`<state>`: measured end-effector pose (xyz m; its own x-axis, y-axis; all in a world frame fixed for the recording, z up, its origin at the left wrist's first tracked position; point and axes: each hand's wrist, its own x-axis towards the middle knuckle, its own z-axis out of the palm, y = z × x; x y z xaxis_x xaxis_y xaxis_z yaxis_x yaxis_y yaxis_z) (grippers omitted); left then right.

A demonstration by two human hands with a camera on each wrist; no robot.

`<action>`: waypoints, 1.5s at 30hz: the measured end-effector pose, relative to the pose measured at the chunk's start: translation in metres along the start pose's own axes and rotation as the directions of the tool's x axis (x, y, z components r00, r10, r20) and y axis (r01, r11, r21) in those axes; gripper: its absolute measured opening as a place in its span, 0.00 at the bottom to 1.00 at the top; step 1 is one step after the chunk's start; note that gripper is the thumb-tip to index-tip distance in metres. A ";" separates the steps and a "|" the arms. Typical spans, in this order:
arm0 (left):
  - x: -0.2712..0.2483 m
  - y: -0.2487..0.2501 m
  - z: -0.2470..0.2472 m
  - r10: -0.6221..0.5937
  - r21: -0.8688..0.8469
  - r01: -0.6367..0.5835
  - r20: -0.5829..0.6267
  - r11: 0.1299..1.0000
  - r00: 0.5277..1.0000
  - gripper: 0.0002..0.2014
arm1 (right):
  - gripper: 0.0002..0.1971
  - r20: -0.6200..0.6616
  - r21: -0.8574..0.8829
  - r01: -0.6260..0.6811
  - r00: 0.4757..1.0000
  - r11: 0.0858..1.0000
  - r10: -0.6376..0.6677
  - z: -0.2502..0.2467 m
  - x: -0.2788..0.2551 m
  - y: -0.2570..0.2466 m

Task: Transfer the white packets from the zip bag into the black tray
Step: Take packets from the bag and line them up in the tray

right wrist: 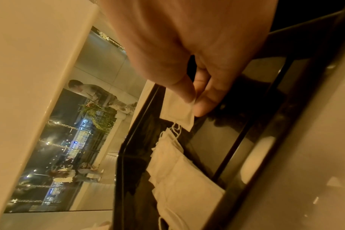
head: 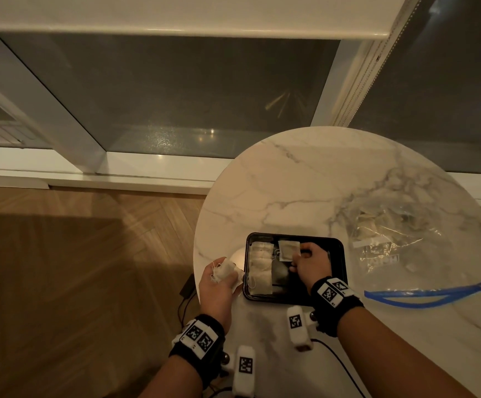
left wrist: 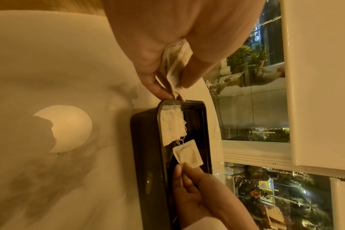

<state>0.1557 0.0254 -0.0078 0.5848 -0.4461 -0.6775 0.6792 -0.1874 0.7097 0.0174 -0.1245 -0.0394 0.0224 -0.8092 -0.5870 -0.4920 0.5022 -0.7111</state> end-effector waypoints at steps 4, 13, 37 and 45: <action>0.003 -0.001 -0.002 0.007 0.026 -0.008 0.010 1.000 1.000 0.18 | 0.05 -0.050 -0.092 -0.043 0.998 0.995 0.039 0.004 0.007 0.001; 0.008 -0.004 -0.005 0.024 0.069 -0.024 0.000 0.997 1.000 0.18 | 0.05 -0.081 -0.121 -0.075 0.995 0.990 0.065 0.007 0.009 0.000; 0.007 -0.007 -0.002 0.025 0.095 -0.027 0.016 0.995 1.000 0.17 | 0.09 0.276 -0.463 0.138 0.961 0.875 -0.005 0.012 -0.029 -0.007; 0.010 -0.010 -0.003 0.036 0.116 -0.036 0.004 0.993 0.999 0.17 | 0.09 0.274 -0.471 0.141 0.962 0.871 -0.007 0.013 -0.033 -0.011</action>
<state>0.1560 0.0259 -0.0221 0.6070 -0.4558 -0.6510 0.6019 -0.2712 0.7511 0.0337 -0.0995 -0.0175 0.2637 -0.6985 -0.6653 -0.8351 0.1799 -0.5199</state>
